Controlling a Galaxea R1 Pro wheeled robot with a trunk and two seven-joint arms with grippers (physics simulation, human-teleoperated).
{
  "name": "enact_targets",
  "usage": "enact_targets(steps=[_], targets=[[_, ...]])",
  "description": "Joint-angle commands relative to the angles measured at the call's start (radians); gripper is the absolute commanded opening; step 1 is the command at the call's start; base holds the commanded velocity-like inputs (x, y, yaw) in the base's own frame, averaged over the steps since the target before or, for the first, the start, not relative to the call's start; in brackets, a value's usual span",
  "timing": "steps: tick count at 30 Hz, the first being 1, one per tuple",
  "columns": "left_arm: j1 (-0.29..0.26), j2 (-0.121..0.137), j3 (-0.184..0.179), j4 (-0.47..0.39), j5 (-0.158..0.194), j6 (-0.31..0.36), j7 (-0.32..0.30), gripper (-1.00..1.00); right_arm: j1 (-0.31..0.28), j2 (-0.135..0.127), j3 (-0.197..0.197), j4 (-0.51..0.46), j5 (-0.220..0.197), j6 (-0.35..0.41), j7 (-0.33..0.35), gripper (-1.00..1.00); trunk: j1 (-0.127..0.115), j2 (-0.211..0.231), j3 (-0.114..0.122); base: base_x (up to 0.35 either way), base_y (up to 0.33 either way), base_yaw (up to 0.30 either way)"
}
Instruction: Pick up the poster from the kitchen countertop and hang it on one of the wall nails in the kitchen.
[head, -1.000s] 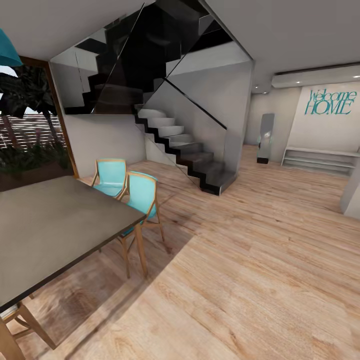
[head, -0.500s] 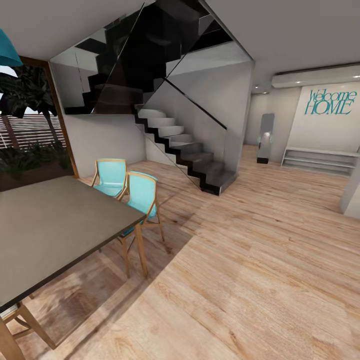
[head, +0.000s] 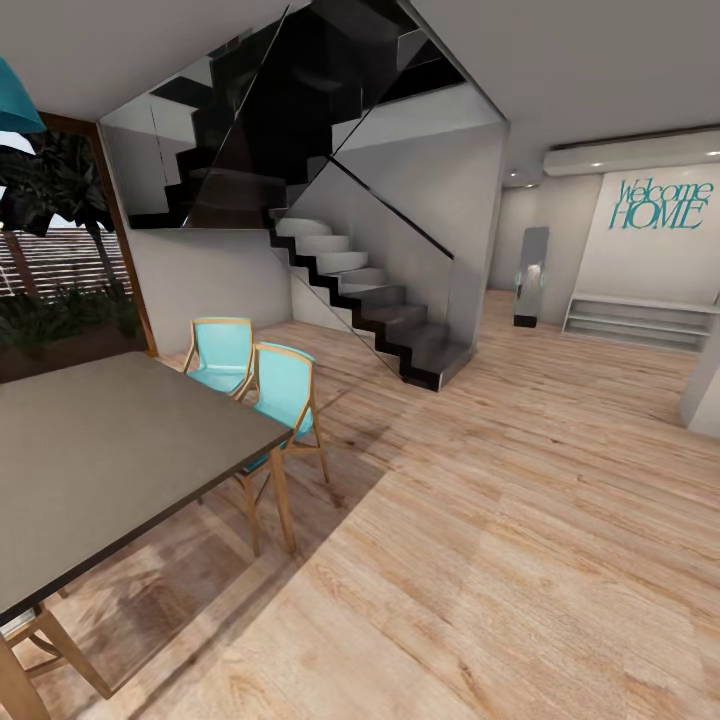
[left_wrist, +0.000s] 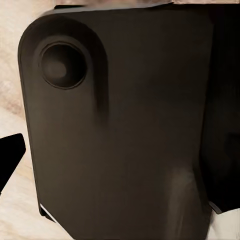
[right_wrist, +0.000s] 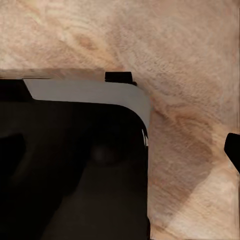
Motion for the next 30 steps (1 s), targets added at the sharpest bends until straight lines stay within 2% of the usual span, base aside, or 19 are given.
enact_targets(steps=[1, 3, 4, 6, 9, 17, 30], targets=[[0.001, 0.001, 0.001, -0.008, -0.001, 0.0, 0.0, 1.0, -0.006, -0.002, 0.0, -0.005, -0.001, -0.009, 0.0, 1.0, 0.0, 0.0, -0.001, 0.0, 0.0, 0.0], [0.0, 0.005, 0.003, -0.019, -0.001, 0.0, 0.0, 1.0, -0.018, -0.005, -0.001, -0.016, -0.001, -0.02, 0.0, 1.0, 0.0, 0.0, -0.001, 0.0, 0.0, 0.0], [0.0, 0.007, 0.003, -0.535, -0.001, 0.0, 0.0, 1.0, -0.019, -0.006, -0.001, -0.436, -0.002, -0.071, 0.0, 1.0, 0.0, 0.0, -0.001, 0.0, 0.0, 0.0], [0.0, 0.01, 0.006, -0.609, -0.001, 0.0, -0.001, 1.0, -0.021, -0.008, -0.001, -0.483, -0.002, -0.075, 0.0, 1.0, 0.0, 0.0, -0.001, 0.0, 0.0, 0.0], [0.0, 0.013, 0.01, -0.654, -0.001, 0.0, 0.0, 1.0, -0.022, -0.01, 0.0, -0.513, -0.002, -0.078, 0.001, 1.0, 0.0, 0.0, -0.001, 0.0, 0.0, 0.0], [0.0, 0.027, 0.012, -0.653, 0.001, -0.001, 0.0, 1.0, -0.019, -0.007, 0.003, -0.524, -0.001, -0.08, -0.001, 1.0, 0.0, 0.0, -0.001, 0.0, 0.0, 0.015], [0.0, 0.03, 0.012, -0.616, 0.002, -0.002, -0.001, 1.0, -0.019, 0.001, 0.007, -0.52, 0.001, -0.081, -0.004, 1.0, 0.0, 0.0, -0.001, 0.0, 0.0, 0.276]])
